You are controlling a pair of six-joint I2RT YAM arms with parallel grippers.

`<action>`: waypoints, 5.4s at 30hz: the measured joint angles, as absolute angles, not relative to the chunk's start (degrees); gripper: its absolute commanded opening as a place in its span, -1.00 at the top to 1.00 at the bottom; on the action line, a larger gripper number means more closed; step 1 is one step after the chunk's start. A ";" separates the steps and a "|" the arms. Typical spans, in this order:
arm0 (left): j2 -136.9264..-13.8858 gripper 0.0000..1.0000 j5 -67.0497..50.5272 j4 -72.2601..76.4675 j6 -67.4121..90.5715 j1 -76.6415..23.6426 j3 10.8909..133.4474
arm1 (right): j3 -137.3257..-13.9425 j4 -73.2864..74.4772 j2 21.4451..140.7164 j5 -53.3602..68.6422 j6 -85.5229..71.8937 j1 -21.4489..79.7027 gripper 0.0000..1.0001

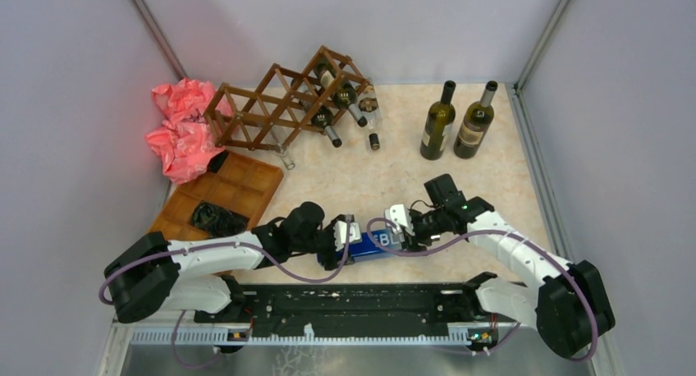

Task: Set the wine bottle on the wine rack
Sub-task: Pick up the wine bottle from the center of the board, then place the wine bottle in the wine rack.

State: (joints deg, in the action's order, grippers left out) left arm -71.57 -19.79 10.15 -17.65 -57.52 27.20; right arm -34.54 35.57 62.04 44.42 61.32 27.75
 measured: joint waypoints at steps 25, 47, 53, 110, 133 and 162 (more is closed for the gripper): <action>-51.22 -0.97 -8.29 15.92 -9.96 -57.60 27.44 | -34.57 35.81 60.01 41.54 46.28 24.18 1.00; -53.12 -0.97 -6.98 -6.48 2.57 -40.34 53.17 | -46.35 40.86 64.05 43.92 40.62 23.07 1.00; -51.51 -0.97 -6.11 -6.46 5.61 -40.34 53.76 | -54.85 43.86 69.80 44.10 40.84 23.07 1.00; -48.93 -0.97 2.07 4.40 -5.23 -24.47 51.81 | -75.99 7.75 101.19 26.98 -18.98 32.82 1.00; -48.62 -0.97 2.39 4.80 -5.76 -24.23 51.48 | -84.03 2.24 109.40 16.64 -29.28 37.69 1.00; -48.62 -0.97 2.68 5.19 -6.15 -23.94 50.83 | -101.41 -2.50 125.01 6.11 -36.69 40.71 0.80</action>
